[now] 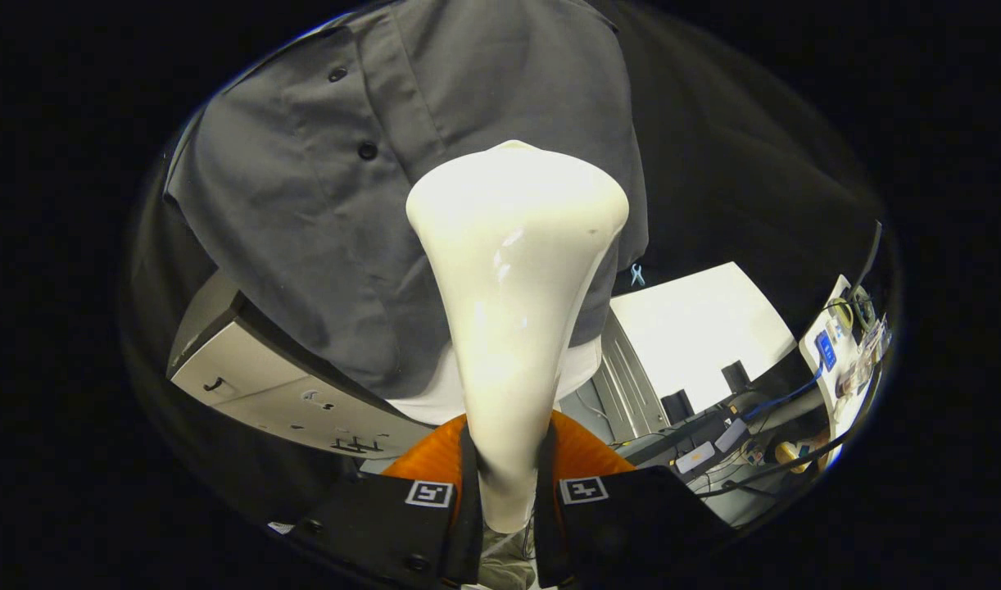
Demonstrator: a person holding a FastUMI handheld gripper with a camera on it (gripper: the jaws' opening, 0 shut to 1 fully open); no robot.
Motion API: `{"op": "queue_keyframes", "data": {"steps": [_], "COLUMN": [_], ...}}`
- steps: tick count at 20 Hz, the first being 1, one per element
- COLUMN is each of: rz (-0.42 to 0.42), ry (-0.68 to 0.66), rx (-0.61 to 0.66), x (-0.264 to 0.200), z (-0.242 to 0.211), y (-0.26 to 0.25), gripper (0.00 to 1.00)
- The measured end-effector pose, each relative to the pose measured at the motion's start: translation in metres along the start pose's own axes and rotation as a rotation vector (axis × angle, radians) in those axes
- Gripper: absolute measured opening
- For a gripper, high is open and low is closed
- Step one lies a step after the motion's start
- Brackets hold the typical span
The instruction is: Iron the clothes twice with a garment steamer, once on the left side and once on the right side.
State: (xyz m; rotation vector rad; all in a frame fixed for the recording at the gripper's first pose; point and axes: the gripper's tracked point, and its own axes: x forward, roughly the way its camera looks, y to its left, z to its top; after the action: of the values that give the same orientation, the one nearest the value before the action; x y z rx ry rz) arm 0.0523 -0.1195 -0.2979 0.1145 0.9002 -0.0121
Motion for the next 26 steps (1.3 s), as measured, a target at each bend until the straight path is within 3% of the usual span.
{"op": "queue_keyframes", "data": {"steps": [11,26], "rz": [0.002,0.111], "ry": [-0.173,-0.615], "rx": [-0.026,-0.131], "x": [-0.069,-0.254], "z": [0.027,0.120], "y": [0.098,0.237], "gripper": [0.34,0.33]}}
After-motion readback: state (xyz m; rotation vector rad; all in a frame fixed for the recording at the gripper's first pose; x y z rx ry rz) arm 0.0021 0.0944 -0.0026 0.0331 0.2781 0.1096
